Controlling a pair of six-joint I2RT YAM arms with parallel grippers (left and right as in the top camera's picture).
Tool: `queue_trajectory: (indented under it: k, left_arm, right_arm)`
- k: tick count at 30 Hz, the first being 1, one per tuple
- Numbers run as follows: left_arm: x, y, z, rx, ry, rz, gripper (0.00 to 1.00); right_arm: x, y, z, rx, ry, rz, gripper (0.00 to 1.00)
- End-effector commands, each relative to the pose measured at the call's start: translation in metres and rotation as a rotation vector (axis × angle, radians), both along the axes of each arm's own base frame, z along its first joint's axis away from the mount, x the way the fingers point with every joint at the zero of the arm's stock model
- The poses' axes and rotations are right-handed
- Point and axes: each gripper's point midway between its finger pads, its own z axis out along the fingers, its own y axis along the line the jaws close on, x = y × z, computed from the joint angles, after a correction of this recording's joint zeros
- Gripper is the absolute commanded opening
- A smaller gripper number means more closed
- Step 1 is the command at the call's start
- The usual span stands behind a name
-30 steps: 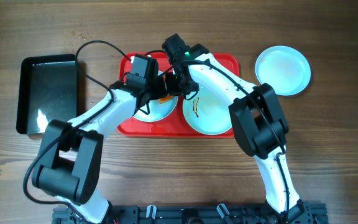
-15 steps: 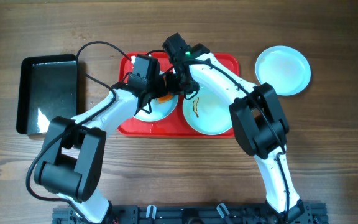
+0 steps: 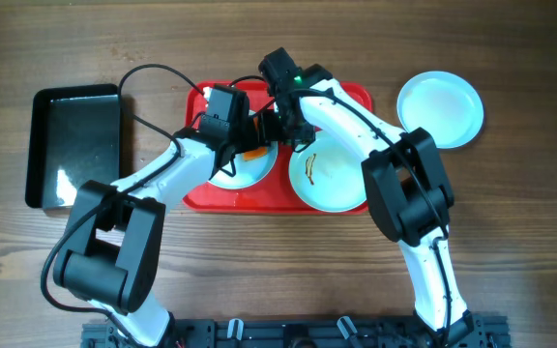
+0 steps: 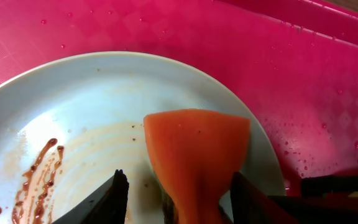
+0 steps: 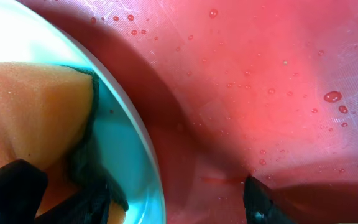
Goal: Clean dirty plates on tray and stack at the side
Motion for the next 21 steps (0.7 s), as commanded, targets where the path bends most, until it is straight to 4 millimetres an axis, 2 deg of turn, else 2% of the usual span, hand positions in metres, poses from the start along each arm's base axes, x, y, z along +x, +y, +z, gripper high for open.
queue_trajectory:
  k: [1, 8, 12, 16, 21]
  left_arm:
    - [-0.005, -0.012, -0.007, -0.026, 0.022, -0.02, 0.51]
    - [-0.005, -0.012, -0.007, -0.026, 0.022, -0.02, 0.49]
    - [-0.005, -0.012, -0.007, -0.026, 0.022, -0.02, 0.49]
    - [-0.005, -0.012, -0.007, -0.026, 0.022, -0.02, 0.5]
    - [-0.005, -0.012, -0.007, -0.026, 0.023, -0.02, 0.51]
  right_arm:
    - [-0.008, 0.006, 0.004, 0.034, 0.026, 0.009, 0.71]
    - [-0.003, 0.008, 0.011, 0.045, 0.007, 0.006, 0.73]
    - [0.003, 0.012, 0.024, 0.071, -0.027, -0.011, 0.73]
    - [0.013, 0.017, 0.039, 0.105, -0.081, -0.018, 0.74]
    - [0.031, 0.01, 0.05, 0.126, -0.135, -0.047, 0.81]
